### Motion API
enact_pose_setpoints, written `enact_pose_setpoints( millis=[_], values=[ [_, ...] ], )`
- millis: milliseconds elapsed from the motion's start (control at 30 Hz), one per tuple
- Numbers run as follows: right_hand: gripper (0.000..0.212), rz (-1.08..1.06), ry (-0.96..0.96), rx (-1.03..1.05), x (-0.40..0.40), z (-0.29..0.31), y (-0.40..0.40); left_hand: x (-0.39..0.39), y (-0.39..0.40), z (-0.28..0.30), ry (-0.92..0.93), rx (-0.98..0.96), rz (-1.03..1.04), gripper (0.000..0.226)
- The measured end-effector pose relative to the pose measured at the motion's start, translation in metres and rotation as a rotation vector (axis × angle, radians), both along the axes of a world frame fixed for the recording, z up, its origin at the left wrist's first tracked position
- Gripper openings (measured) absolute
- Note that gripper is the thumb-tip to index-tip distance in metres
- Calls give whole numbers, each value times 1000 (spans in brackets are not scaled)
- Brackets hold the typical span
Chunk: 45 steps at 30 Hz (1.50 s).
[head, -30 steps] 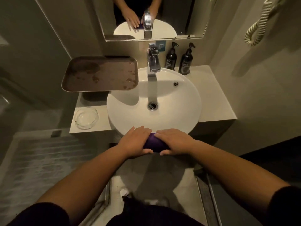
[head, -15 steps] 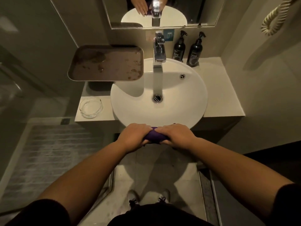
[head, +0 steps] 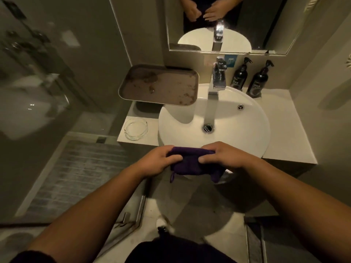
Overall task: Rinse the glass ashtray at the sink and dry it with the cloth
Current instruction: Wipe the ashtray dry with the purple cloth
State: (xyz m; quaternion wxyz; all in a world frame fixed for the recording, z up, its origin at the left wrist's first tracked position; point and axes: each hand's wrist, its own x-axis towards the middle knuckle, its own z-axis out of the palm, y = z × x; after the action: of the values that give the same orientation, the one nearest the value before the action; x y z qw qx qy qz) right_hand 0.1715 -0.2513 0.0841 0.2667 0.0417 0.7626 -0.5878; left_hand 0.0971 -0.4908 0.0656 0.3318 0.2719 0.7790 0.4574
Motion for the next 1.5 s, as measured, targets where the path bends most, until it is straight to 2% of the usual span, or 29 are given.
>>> enact_pose_setpoints(
  millis=[100, 167, 267, 400, 567, 633, 700, 833, 933, 1033, 1100, 1133, 1200, 1267, 1500],
  values=[
    [26, -127, -127, -374, -17, -4, -23, -18, -20, 1, -148, 87, 120, 28],
    [42, -183, -190, -548, -31, -7, -38, -33, -31, 0, -187, 125, 184, 26],
    [48, -206, -224, -744, -55, -10, -57, -58, -43, -4, -202, 150, 249, 20],
    [43, -272, -291, -902, -88, -14, -80, -90, -58, -11, -203, 160, 299, 12],
    [38, -384, -332, -879, -128, -25, -110, -117, -80, -34, -265, 195, 428, 11],
    [36, -417, -346, -800, -143, -27, -122, -123, -88, -44, -290, 198, 484, 17],
    [32, -368, -303, -625, -158, -27, -128, -128, -93, -56, -310, 183, 548, 25],
    [29, -97, -25, -38, -199, -15, -130, -140, -100, -82, -379, 155, 869, 23],
    [40, 107, 227, 380, -233, -8, -139, -155, -109, -101, -345, 73, 1083, 20],
    [51, 565, 495, 807, -269, -33, -151, -174, -111, -109, -246, -15, 1116, 19],
    [55, 954, 492, 995, -282, -62, -160, -187, -110, -112, -163, -92, 1065, 30],
    [57, 1093, 482, 1054, -285, -74, -164, -194, -108, -114, -118, -145, 1025, 32],
    [55, 1196, 522, 1099, -290, -86, -168, -204, -104, -116, -42, -267, 949, 28],
    [52, 1198, 525, 1070, -295, -85, -167, -211, -101, -117, 4, -378, 881, 27],
    [58, 1073, 306, 932, -301, -81, -165, -214, -96, -121, 220, -685, 658, 35]
  ],
)
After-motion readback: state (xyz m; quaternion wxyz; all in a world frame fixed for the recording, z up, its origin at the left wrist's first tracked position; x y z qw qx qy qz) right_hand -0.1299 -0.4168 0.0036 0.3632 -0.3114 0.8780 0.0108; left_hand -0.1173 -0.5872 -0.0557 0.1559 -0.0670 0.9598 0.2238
